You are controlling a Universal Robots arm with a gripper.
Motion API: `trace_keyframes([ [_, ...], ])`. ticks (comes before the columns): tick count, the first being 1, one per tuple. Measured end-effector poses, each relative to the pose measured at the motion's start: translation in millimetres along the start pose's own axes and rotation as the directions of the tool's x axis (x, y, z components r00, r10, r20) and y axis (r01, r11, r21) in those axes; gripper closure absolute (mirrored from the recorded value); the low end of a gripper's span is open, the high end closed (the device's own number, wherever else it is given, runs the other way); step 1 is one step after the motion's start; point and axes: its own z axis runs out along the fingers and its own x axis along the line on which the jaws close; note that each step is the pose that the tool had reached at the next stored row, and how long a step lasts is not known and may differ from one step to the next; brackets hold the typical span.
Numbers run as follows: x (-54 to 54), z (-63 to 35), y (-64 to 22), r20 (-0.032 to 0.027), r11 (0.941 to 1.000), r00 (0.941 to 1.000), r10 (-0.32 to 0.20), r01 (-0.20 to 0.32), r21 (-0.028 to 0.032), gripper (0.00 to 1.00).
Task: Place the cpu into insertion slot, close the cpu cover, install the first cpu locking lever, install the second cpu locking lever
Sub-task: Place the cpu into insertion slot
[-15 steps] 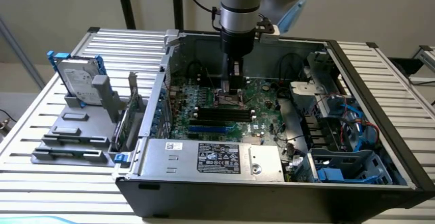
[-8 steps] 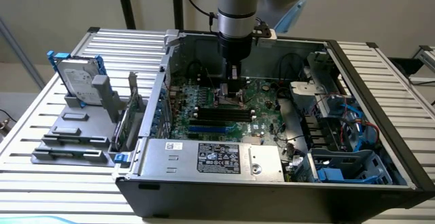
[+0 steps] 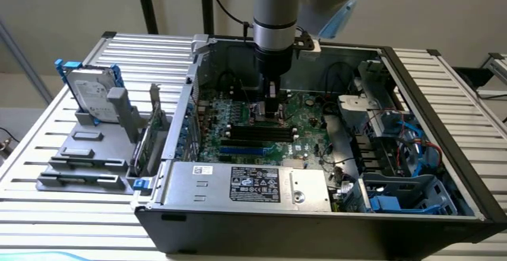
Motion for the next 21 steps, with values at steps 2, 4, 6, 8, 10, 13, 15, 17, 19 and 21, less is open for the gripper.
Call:
trace_keyframes([
  [2,0.2,2.3,-0.2,0.0018,1.0000,1.0000,0.006,-0.006,-0.0001,0.45],
  [4,0.3,4.2,-0.3,0.0038,0.9999,0.9999,0.014,-0.014,0.0000,0.45],
  [6,0.5,6.1,-0.5,0.0072,0.9998,0.9998,0.020,-0.020,0.0004,0.45],
  [8,1.1,7.5,-0.6,0.0116,0.9998,0.9997,0.021,-0.021,0.0005,0.45],
  [10,2.2,8.5,-0.6,0.0170,0.9998,0.9996,0.020,-0.020,0.0003,0.45],
  [13,4.9,9.7,-0.8,0.0267,0.9998,0.9995,0.020,-0.020,-0.0001,0.45],
  [15,6.5,10.4,-0.9,0.0334,0.9998,0.9993,0.019,-0.019,-0.0003,0.45],
  [17,8.0,11.3,-1.0,0.0394,0.9998,0.9990,0.019,-0.019,-0.0007,0.45],
  [19,9.4,12.0,-1.0,0.0433,0.9998,0.9989,0.018,-0.018,-0.0008,0.45],
  [21,11.1,12.7,-1.1,0.0462,0.9998,0.9988,0.018,-0.018,-0.0009,0.45],
])
